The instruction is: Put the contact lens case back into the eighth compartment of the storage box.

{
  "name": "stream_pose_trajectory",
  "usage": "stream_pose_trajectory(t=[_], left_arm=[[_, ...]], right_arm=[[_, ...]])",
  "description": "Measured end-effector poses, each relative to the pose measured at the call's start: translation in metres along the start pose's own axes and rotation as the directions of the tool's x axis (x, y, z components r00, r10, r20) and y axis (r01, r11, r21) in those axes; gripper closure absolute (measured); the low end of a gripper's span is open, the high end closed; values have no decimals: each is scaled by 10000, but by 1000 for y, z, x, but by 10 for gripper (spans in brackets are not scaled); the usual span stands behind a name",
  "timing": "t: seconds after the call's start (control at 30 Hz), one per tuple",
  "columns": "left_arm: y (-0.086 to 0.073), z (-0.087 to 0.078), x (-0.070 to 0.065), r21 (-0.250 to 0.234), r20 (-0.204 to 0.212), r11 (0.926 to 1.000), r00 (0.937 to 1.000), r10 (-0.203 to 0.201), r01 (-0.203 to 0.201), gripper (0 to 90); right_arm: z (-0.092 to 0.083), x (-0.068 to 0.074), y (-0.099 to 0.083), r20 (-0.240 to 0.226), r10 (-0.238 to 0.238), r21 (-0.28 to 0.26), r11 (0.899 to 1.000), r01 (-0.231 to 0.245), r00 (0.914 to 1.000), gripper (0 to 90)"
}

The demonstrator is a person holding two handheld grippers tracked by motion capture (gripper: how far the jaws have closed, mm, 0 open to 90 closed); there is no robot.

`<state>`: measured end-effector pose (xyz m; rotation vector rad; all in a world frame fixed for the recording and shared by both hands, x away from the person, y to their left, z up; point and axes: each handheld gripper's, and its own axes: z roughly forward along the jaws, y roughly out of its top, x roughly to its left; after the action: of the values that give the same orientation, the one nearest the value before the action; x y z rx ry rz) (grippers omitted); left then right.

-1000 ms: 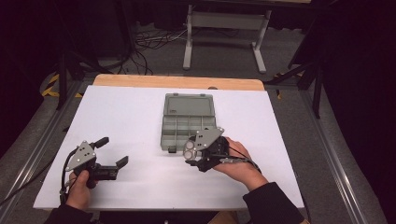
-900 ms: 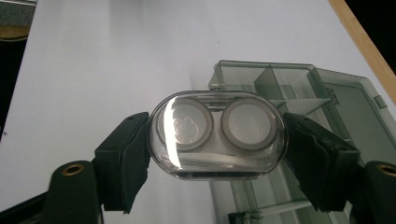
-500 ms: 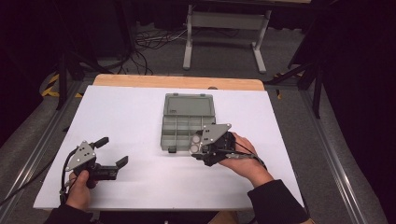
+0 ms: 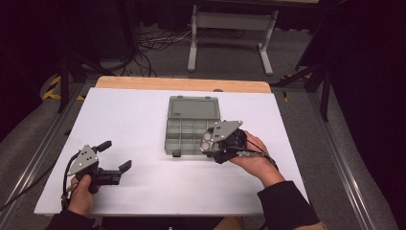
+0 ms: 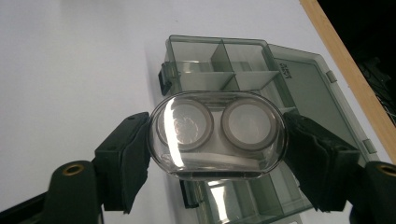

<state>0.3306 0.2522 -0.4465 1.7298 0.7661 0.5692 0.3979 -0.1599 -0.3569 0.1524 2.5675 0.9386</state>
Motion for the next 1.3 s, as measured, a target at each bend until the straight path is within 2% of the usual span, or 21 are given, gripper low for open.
stream_pose_trajectory(t=[0.53, 1.3], left_arm=[[0, 0, 0, 14, -1, 10000, 10000, -13, 13, 5], [0, 0, 0, 21, 5, 10000, 10000, 0, 0, 5]], right_arm=[[3, -21, -4, 239, 56, 275, 9996, -62, 9997, 266], [19, -41, -15, 125, 175, 1069, 9941, -187, 9998, 266]])
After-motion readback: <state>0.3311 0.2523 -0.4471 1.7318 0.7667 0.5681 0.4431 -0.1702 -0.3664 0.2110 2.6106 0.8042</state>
